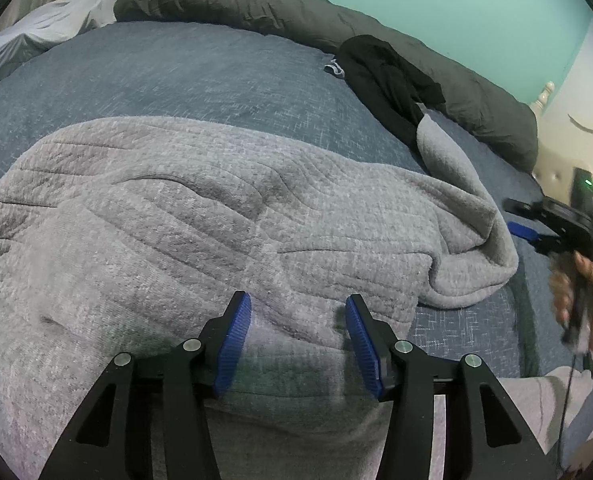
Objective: Fold clothes
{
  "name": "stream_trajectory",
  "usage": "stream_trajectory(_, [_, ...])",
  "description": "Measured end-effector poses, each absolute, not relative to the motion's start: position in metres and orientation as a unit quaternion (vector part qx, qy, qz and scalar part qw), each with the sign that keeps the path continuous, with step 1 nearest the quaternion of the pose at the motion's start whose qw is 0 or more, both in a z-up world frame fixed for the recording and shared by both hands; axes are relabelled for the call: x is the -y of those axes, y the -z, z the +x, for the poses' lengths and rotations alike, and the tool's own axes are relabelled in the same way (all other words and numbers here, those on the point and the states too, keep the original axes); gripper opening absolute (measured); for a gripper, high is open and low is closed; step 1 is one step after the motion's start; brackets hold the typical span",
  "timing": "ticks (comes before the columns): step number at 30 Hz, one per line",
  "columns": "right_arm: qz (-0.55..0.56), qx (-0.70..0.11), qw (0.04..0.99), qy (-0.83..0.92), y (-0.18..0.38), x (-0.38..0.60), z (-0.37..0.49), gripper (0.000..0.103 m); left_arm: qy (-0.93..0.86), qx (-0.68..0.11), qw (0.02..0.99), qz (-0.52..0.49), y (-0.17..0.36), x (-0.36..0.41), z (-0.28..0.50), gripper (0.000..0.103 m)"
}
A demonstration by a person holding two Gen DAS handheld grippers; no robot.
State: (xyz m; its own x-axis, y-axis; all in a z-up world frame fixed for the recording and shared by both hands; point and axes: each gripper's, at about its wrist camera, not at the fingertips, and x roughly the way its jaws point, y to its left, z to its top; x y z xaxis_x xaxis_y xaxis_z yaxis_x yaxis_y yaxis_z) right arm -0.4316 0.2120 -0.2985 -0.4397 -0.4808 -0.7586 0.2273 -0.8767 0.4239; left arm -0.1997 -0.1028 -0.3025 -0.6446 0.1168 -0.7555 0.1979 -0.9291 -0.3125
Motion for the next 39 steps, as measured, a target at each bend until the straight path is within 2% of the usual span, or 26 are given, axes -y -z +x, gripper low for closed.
stream_trajectory(8, [0.477, 0.136, 0.170, 0.851, 0.308, -0.212, -0.482, 0.064, 0.889, -0.178, 0.020, 0.422, 0.305, 0.102, -0.200, 0.053])
stream_trajectory(14, [0.478, 0.137, 0.174, 0.850, 0.315, -0.209, -0.495, 0.064, 0.889, -0.172, 0.022, 0.424, 0.306, 0.100, -0.202, 0.053])
stream_trajectory(16, [0.477, 0.144, 0.182, 0.848, 0.318, -0.207, -0.495, 0.059, 0.889, -0.172, 0.022, 0.425, 0.306, 0.100, -0.202, 0.053])
stream_trajectory(18, [0.476, 0.152, 0.189, 0.846, 0.320, -0.206, -0.495, 0.041, 0.889, -0.171, 0.022, 0.425, 0.307, 0.100, -0.202, 0.053])
stream_trajectory(19, [0.474, 0.147, 0.196, 0.846, 0.319, -0.203, -0.494, 0.037, 0.889, -0.171, 0.022, 0.425, 0.307, 0.100, -0.202, 0.053])
stream_trajectory(21, [0.460, 0.133, 0.210, 0.852, 0.315, -0.198, -0.488, 0.020, 0.889, -0.171, 0.022, 0.425, 0.307, 0.100, -0.203, 0.053])
stream_trajectory(23, [0.447, 0.120, 0.219, 0.859, 0.311, -0.195, -0.482, 0.013, 0.889, -0.171, 0.022, 0.425, 0.307, 0.100, -0.203, 0.053])
stream_trajectory(39, [0.431, 0.091, 0.223, 0.870, 0.258, -0.241, -0.405, 0.010, 0.888, -0.173, 0.020, 0.426, 0.307, 0.102, -0.204, 0.053])
